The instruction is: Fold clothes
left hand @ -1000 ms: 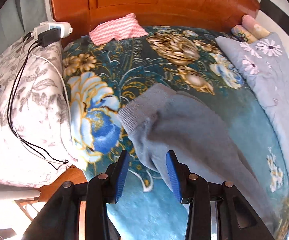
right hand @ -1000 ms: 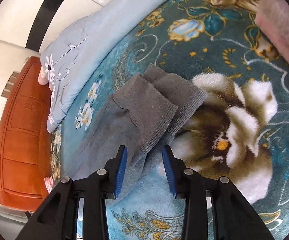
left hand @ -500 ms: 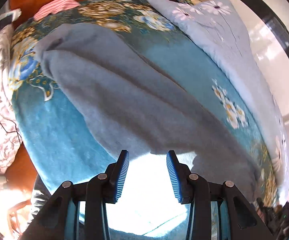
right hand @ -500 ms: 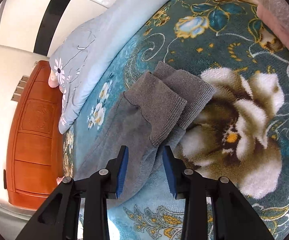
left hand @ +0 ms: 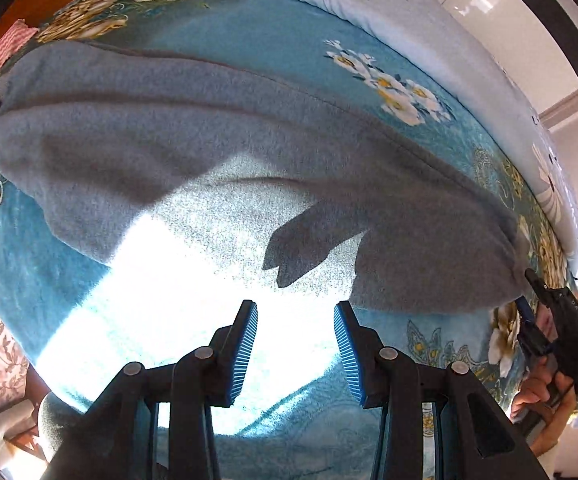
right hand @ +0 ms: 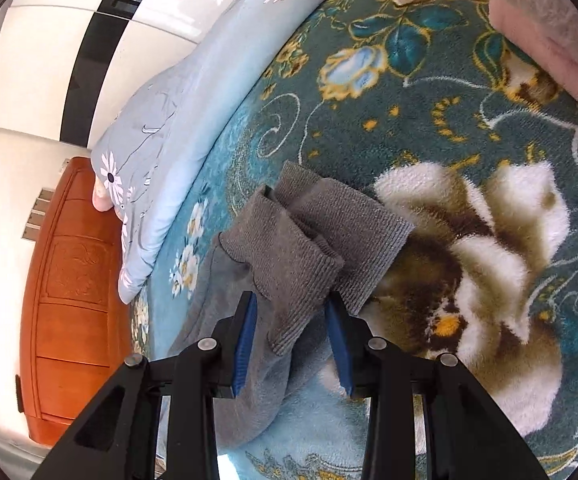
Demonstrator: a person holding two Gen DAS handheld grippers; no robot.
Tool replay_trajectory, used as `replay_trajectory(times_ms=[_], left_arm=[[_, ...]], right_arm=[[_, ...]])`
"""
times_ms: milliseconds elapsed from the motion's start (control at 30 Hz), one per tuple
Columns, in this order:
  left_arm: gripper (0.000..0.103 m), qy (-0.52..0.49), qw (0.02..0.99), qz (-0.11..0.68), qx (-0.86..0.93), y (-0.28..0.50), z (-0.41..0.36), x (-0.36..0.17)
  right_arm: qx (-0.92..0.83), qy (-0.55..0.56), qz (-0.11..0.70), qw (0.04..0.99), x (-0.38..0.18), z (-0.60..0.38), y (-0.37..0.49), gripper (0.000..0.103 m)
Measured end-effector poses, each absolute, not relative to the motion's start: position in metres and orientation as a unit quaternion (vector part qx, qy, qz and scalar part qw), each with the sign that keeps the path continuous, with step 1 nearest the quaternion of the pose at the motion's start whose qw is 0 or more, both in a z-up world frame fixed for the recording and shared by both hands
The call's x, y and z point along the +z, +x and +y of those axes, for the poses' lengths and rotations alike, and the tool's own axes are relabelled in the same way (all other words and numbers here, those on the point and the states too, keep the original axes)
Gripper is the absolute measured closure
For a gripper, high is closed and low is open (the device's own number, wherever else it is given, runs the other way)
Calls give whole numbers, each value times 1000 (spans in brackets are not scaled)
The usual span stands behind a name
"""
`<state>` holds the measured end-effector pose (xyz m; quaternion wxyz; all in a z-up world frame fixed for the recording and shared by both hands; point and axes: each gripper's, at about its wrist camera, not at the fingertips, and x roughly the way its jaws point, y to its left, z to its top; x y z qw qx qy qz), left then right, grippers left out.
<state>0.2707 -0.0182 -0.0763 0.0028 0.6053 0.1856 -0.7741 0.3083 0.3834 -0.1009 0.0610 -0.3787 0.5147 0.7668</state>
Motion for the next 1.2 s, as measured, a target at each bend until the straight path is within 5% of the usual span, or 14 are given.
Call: replay_trajectory(times_ms=[567, 667, 967, 1200], left_arm=[[56, 607, 3, 206, -767, 271, -27, -72], [55, 611, 5, 207, -764, 271, -28, -75], [54, 610, -8, 217, -763, 269, -24, -74], [53, 616, -19, 201, -762, 273, -20, -73]], right_arm=[[789, -392, 466, 77, -100, 372, 281, 71], [786, -397, 468, 80, -101, 371, 278, 93], [850, -324, 412, 57, -22, 394, 284, 97], [808, -425, 395, 103, -85, 393, 289, 96]])
